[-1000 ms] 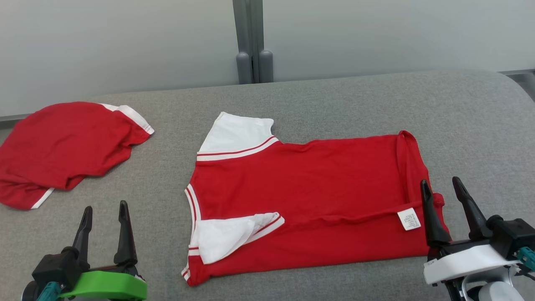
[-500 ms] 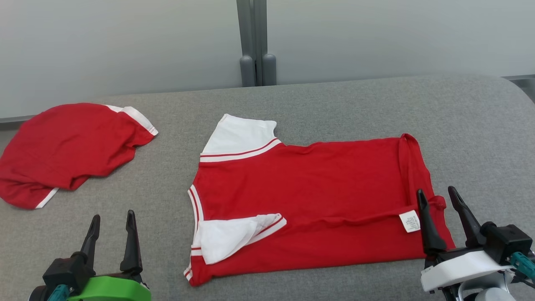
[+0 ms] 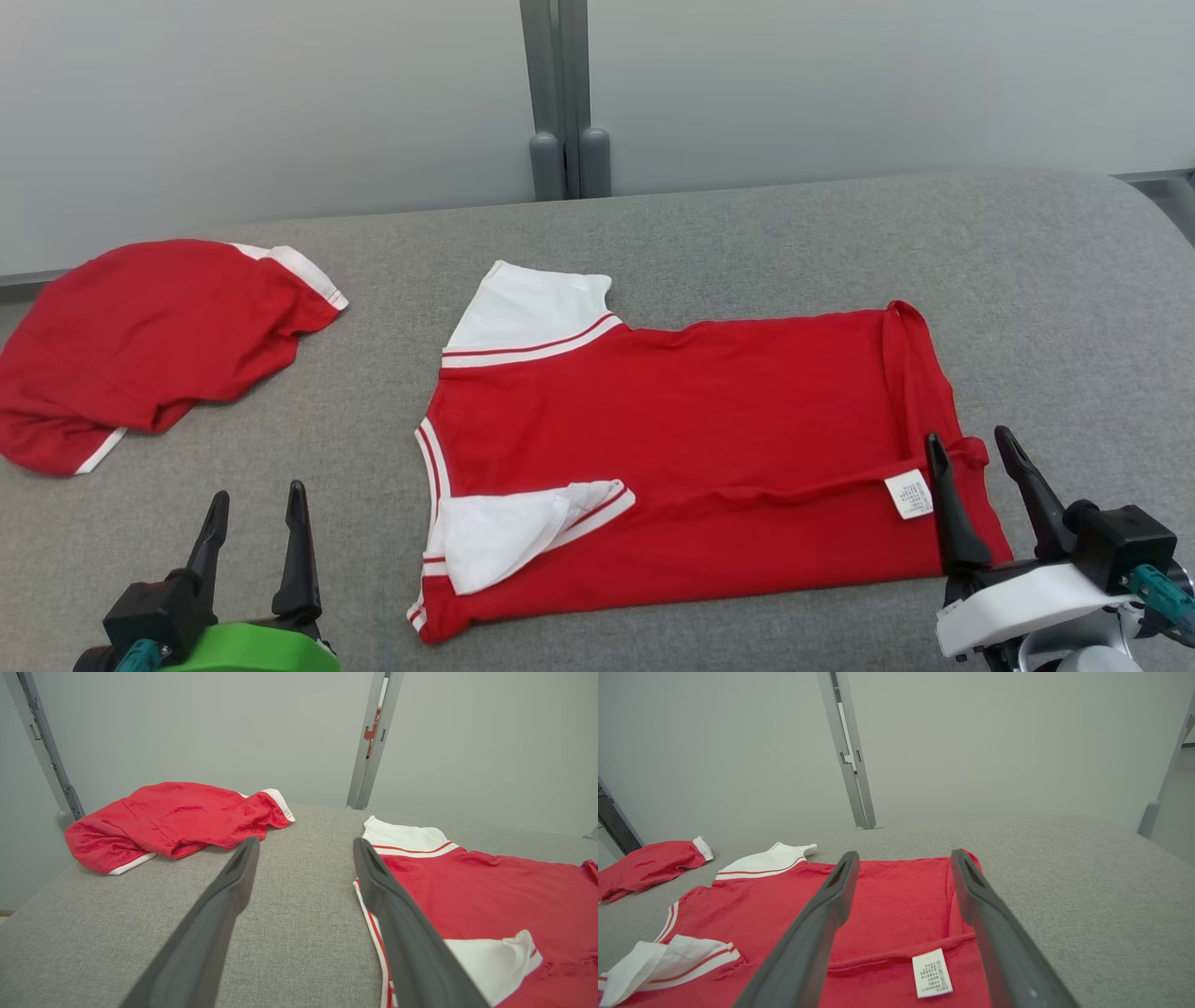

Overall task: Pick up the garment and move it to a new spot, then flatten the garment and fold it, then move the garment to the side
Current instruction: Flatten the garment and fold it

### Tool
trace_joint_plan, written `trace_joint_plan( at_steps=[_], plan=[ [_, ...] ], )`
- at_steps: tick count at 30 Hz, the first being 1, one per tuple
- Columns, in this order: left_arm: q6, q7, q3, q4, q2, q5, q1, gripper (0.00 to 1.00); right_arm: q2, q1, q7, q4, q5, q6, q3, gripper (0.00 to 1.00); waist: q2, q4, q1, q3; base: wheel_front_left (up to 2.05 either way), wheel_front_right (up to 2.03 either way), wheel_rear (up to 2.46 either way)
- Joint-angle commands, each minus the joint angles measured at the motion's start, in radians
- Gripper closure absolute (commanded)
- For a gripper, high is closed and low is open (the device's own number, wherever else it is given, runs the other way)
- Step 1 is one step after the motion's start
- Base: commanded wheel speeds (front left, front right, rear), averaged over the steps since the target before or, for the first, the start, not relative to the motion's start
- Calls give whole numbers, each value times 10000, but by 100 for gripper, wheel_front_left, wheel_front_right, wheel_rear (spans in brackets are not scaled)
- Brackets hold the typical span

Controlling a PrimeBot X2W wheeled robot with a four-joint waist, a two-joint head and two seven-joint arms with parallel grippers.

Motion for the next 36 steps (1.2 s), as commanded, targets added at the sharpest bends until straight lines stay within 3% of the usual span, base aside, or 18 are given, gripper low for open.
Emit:
trace_joint_plan(
  at_steps=[1,13,18,24,27,36],
  plan=[
    [-42,-3,40,24,61,0,55,0,-25,-56,-31,33,-61,-15,17,0,0,-8,0,-10,0,0,0],
    [-60,-3,19,175,24,45,47,0,-43,-67,-31,133,-52,-15,54,0,0,-20,0,-13,0,0,0],
    [-66,-3,-79,333,274,142,-461,0,-101,-430,-31,219,-3,-15,9,0,0,-64,0,130,0,0,0],
    [-80,189,-586,589,1021,300,-1994,0,-512,-1627,-30,590,214,-15,403,0,0,-174,0,700,0,0,0],
    [-84,519,-1031,613,1504,207,-3179,0,-1026,-2620,145,925,353,-15,755,0,0,-292,0,1233,0,0,0],
    [-81,1737,-2845,1072,2705,-757,-7135,0,-1888,-6069,1433,2408,896,-15,1519,0,0,-797,0,3287,0,0,0]
  ],
)
